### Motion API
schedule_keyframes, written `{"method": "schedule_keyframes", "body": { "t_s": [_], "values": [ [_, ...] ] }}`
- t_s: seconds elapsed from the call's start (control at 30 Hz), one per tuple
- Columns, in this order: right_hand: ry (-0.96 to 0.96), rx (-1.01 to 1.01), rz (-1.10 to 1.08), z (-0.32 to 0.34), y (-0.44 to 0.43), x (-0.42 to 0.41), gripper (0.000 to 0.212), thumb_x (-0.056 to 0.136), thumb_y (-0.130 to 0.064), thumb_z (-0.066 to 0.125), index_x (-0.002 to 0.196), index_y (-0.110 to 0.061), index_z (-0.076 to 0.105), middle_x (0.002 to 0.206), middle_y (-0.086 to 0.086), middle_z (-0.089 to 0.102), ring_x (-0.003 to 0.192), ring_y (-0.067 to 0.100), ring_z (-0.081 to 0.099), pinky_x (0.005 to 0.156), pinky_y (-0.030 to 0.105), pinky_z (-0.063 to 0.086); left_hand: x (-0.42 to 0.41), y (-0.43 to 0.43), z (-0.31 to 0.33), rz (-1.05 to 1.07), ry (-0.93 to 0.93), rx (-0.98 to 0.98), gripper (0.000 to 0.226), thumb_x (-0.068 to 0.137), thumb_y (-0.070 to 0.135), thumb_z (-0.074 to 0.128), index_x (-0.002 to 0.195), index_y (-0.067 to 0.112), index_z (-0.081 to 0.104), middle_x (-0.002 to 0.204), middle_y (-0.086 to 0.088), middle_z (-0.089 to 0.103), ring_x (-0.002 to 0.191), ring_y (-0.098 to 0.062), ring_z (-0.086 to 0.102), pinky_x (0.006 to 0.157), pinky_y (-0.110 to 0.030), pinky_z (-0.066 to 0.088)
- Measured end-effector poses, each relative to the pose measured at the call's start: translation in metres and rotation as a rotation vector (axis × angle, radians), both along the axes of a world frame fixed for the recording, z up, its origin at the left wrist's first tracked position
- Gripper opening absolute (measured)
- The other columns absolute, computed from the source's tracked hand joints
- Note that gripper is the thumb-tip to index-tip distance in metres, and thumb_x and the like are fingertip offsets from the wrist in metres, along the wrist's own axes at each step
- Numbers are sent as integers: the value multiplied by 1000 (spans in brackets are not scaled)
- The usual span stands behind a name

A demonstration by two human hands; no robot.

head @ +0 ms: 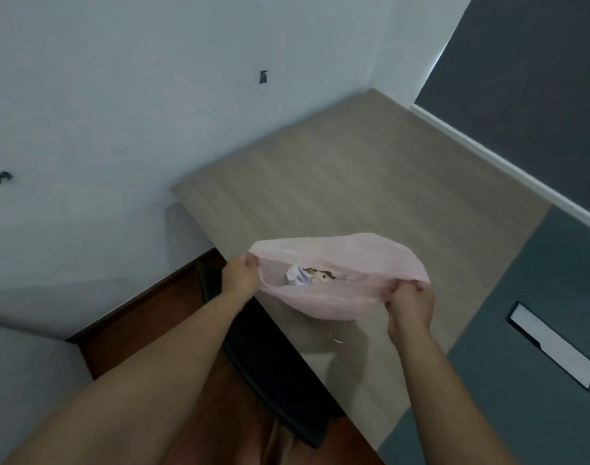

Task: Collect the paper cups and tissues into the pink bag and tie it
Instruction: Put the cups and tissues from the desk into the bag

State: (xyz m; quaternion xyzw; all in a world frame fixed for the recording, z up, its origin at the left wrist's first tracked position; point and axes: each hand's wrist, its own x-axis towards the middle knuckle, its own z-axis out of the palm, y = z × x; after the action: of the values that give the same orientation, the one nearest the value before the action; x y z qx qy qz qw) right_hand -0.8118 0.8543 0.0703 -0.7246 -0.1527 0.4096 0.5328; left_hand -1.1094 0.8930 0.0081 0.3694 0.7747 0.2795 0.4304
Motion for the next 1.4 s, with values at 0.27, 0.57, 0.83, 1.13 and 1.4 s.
{"method": "schedule_keyframes", "body": {
  "t_s": [0.27, 0.57, 0.83, 1.13, 1.4],
  "values": [
    [294, 73, 141, 57, 73, -75, 43, 97, -58, 77, 101, -15, 77, 112, 2, 82, 92, 21, 80, 83, 46, 69, -73, -2, 67, 264, -37, 314, 64, 109, 64, 47, 71, 14, 59, 70, -4, 63, 66, -19, 58, 63, -33, 41],
    [300, 191, 621, 127, 70, -244, 82, 63, -85, 68, 114, -22, 81, 120, 1, 83, 111, 26, 80, 103, 54, 63, -222, -95, 136, 594, -109, 497, 58, 105, 53, 62, 89, -2, 74, 77, -6, 57, 71, -19, 54, 70, -34, 45],
    [216, 248, 938, 150, -3, -376, 51, 92, -69, 65, 103, -25, 87, 119, 7, 84, 106, 32, 80, 97, 51, 62, -329, -236, 176, 803, -99, 671, 32, 105, 48, 64, 97, 24, 85, 73, 7, 62, 77, -21, 59, 68, -50, 68],
    [60, 159, 1195, 134, -140, -506, 53, 83, -70, 63, 99, -22, 78, 98, 4, 76, 88, 25, 70, 81, 42, 55, -418, -415, 167, 1040, -219, 775, 28, 108, 28, 67, 105, 7, 85, 94, -9, 79, 88, -23, 71, 72, -33, 59],
    [2, 48, 1324, 94, -262, -598, 39, 92, -54, 63, 95, -20, 82, 91, 2, 83, 78, 26, 74, 68, 34, 57, -474, -574, 152, 1143, -211, 633, 27, 107, 28, 67, 83, 16, 74, 80, -11, 66, 77, -23, 62, 57, -29, 54]
  ]
}}
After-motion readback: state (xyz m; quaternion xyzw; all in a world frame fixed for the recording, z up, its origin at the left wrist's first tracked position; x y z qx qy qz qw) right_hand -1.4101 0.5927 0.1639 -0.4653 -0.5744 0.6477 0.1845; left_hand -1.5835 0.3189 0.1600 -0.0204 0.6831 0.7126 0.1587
